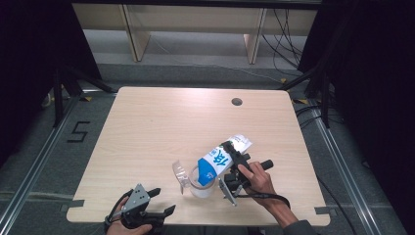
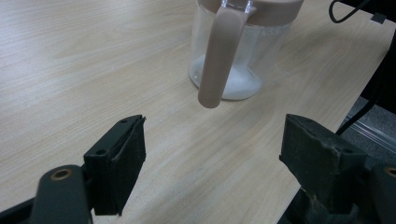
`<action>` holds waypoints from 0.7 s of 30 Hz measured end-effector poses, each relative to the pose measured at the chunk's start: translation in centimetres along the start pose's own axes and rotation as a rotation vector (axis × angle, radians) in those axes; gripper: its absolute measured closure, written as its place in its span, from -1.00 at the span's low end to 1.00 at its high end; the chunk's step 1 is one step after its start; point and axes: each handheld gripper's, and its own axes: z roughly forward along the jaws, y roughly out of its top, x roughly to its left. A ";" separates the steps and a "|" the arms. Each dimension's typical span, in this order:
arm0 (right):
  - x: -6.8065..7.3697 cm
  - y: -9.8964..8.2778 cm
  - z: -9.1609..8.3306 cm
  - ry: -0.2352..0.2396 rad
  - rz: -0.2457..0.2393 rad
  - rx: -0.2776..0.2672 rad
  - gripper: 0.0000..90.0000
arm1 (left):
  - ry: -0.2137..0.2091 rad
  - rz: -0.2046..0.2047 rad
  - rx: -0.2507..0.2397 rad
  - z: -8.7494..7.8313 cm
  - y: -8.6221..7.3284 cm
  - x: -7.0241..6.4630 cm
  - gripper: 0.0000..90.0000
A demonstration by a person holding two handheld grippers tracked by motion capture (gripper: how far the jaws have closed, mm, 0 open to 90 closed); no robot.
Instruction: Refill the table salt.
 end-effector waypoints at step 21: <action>0.3 0.0 -0.2 -0.006 0.037 0.019 0.12 | 0.000 -0.022 -0.008 0.1 0.0 -0.1 -0.52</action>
